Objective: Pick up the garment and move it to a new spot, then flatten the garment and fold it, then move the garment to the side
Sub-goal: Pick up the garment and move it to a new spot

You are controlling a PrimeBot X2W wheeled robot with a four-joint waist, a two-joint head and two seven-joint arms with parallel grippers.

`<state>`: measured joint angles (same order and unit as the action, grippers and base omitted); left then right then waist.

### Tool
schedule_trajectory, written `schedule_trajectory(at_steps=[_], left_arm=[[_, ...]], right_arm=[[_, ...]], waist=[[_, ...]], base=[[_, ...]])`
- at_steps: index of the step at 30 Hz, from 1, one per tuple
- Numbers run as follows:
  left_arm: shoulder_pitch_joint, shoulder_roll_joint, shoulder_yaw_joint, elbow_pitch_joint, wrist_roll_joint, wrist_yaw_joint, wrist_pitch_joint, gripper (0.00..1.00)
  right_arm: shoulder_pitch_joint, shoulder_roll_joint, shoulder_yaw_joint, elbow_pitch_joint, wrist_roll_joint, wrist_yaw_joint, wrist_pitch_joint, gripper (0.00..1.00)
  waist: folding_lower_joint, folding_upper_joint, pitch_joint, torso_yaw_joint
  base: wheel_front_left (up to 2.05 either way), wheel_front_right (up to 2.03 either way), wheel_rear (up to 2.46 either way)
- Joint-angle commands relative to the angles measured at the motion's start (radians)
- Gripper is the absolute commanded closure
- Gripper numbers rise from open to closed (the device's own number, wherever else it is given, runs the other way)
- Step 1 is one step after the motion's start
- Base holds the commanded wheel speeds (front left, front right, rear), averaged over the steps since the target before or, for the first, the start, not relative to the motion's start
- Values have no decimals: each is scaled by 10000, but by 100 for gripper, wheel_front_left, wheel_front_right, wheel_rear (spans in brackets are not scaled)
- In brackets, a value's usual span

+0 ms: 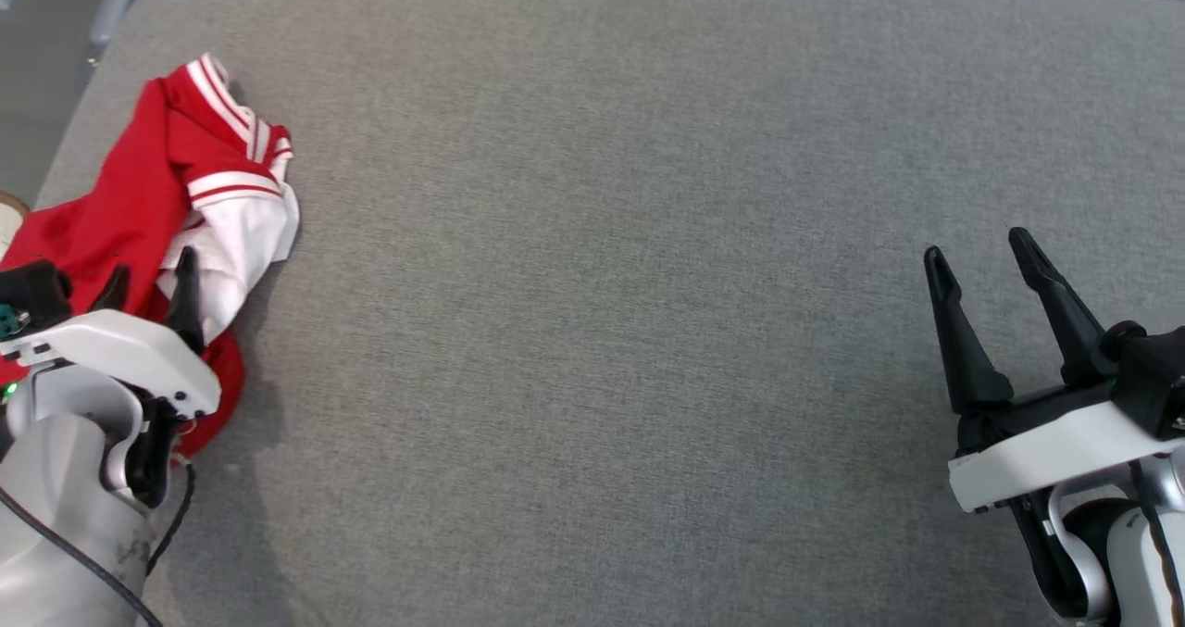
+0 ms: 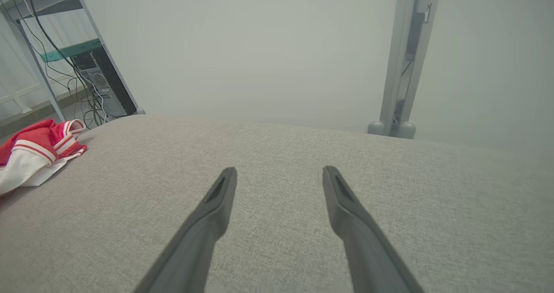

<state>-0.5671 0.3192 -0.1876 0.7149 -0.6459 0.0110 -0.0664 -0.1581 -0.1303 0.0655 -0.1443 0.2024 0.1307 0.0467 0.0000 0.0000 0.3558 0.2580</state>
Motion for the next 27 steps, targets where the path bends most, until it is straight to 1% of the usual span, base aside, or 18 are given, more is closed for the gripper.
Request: schedule_trajectory(at_steps=[1, 3, 6, 7, 8, 9, 14, 18, 21, 24, 27], left_arm=[[-319, 209, 59, 718, -67, -113, 100, 0], [-583, 302, 84, 1491, -112, -234, 80, 0], [-878, 279, 163, 2351, -217, -338, -12, 0], [-969, 301, 175, 2556, -229, -412, -90, 12], [-1051, 309, 185, 2739, -237, -458, -188, 52], [-1199, 268, 176, 3098, -264, -564, -377, 100], [-1523, 441, 362, 3423, -255, -606, -1473, 100], [-1463, 573, 602, 3145, -259, -540, -1854, 100], [-1016, 779, 951, 2447, -127, -339, -1970, 100], [-400, 990, 1386, 1036, 207, -8, -1976, 100], [673, 894, 1623, -535, 597, 400, -1972, 100]], right_arm=[[-208, -90, 38, 59, 60, 1, -100, 0], [-323, -136, 105, 110, 93, 1, -163, 0], [-428, -180, 82, 166, 113, 1, -242, 0], [-437, -189, 68, 164, 121, 1, -263, 0], [-441, -201, 48, 187, 130, 1, -273, 0], [-460, -214, 21, 232, 144, 1, -314, 0], [-439, -150, -83, 373, 132, 1, -386, 0], [-278, -64, -108, 465, 123, 1, -442, 0], [-116, 57, -100, 545, 133, 1, -511, 0], [54, 143, -87, 669, 169, 1, -579, 0], [307, 205, -142, 740, 155, 1, -619, 0]], waist=[[0, 0, 561, -561], [0, 0, 703, -740], [0, 0, 839, -875], [0, 0, 877, -903], [0, 0, 896, -913], [0, 0, 902, -929], [0, 0, 611, -893], [0, 0, 232, -842], [0, 0, -242, -817], [0, 0, -722, -817], [0, 0, -1164, -817]], base=[[0, 0, 0], [0, 0, 0], [0, 0, 0], [0, 0, 0], [0, 0, 0], [0, 0, 0], [0, 0, 0], [0, 0, 0], [0, 0, 0], [0, 0, 0], [0, 0, 0]])
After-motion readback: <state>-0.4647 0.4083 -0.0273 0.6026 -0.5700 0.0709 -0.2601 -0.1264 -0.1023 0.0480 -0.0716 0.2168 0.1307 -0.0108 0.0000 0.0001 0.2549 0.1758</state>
